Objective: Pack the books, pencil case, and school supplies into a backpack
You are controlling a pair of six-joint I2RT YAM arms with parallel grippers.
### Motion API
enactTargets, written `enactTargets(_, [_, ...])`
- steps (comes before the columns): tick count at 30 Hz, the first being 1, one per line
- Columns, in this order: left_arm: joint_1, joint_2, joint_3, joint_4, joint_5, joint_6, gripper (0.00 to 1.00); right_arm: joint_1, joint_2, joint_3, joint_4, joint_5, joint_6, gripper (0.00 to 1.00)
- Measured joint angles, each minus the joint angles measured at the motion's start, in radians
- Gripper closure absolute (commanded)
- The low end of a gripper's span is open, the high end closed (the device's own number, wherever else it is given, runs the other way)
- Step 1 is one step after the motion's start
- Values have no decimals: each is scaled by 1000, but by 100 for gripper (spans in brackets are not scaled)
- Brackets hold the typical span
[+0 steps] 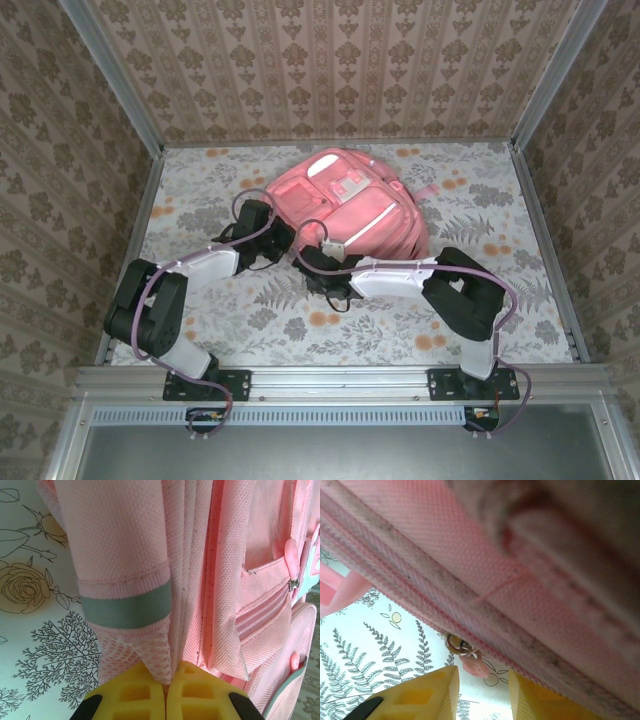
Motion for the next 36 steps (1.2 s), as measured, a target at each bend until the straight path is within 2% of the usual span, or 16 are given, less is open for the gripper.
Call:
enactTargets(5, [0,-4,0,1,-4,-7,100,14,42,51,-31,42,-50,71])
enactTargets(10, [0,-6,-13,10,-11,-18,100,18,75,69,-34,69,-91,79])
enactTargets(16, [1,-11,-19,16,-12,-24,100,18,96,84,-27,88,-136,100])
enactTargets(26, [41,-13,-19,9,27,-20,100,19,81,92,-40,95,-154,100])
enactTargets(36, [133,-63,-27,-43,120,29,100,21,-79,46,-76,95,-142,100])
